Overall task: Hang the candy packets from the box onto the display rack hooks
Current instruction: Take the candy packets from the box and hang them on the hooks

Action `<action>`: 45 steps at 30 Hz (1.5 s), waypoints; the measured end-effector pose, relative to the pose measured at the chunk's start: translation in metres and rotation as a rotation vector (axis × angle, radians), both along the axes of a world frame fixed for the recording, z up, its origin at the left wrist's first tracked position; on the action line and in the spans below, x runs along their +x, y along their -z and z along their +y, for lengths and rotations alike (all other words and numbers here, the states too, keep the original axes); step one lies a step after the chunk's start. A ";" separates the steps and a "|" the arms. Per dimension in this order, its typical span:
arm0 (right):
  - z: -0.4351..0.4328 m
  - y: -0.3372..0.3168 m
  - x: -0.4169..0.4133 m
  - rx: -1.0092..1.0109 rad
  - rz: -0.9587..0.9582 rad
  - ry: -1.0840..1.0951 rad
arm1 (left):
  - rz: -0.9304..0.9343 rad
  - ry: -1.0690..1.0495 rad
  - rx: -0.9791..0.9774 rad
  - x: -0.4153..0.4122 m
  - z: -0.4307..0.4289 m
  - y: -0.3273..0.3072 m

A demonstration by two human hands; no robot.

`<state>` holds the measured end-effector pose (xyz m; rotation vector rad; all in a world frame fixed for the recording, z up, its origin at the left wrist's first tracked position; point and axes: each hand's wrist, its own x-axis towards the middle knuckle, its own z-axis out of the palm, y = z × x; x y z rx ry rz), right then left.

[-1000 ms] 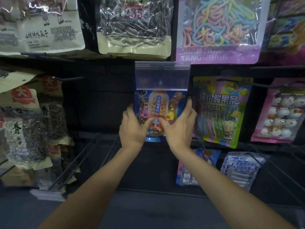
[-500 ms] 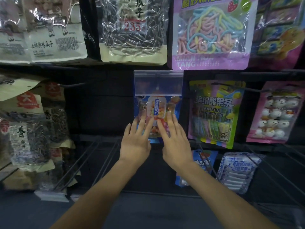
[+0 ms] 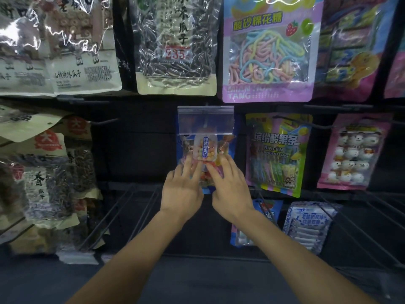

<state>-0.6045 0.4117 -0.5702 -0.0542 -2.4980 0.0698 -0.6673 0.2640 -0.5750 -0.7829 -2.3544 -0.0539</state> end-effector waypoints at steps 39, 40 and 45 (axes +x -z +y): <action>-0.043 0.217 0.350 -0.101 -0.985 -0.145 | -0.764 0.036 -0.163 0.335 -0.174 0.216; -0.045 0.232 0.349 -0.077 -1.034 -0.142 | -0.810 0.002 -0.212 0.338 -0.177 0.230; -0.072 0.303 0.339 0.078 -1.241 -0.190 | -0.961 -0.076 -0.370 0.345 -0.184 0.266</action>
